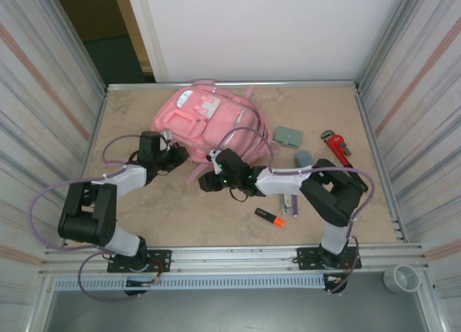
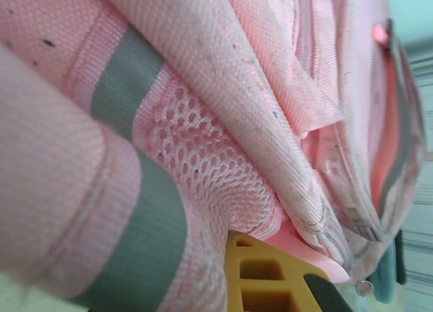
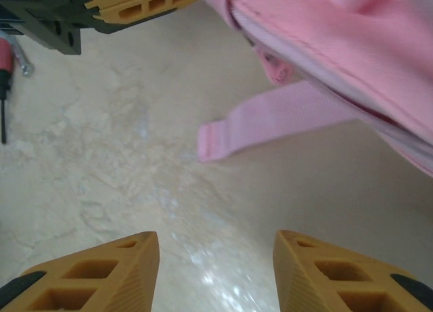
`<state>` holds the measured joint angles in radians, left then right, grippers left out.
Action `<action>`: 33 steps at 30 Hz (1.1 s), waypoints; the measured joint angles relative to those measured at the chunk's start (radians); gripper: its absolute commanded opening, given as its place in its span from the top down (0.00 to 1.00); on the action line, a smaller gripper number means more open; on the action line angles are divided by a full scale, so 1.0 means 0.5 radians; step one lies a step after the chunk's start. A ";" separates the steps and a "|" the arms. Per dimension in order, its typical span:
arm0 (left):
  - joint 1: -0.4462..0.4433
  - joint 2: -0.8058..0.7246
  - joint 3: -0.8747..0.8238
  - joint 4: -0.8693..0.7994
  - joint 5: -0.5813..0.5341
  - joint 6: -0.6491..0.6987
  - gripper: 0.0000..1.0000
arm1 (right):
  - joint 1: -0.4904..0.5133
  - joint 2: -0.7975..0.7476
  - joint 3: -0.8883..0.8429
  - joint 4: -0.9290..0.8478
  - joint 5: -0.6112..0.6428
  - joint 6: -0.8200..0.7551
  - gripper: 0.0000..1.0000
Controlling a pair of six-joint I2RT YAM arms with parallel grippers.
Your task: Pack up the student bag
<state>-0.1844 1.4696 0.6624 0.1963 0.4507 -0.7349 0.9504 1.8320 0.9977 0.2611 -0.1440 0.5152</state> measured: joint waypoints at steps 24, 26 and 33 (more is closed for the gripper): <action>0.005 -0.031 0.003 -0.115 0.177 -0.203 1.00 | 0.168 0.455 0.236 0.367 0.745 -0.164 0.64; 0.005 -0.031 0.003 -0.115 0.177 -0.204 1.00 | 0.167 0.497 0.266 0.378 0.777 -0.185 0.67; 0.016 -0.031 0.006 -0.108 0.205 -0.208 1.00 | 0.167 0.622 0.345 0.437 0.898 -0.317 0.79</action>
<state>-0.1764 1.4544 0.6655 0.1421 0.5533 -0.8391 1.0340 2.1429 1.1702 0.4797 0.3050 0.3569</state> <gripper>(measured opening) 0.068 0.250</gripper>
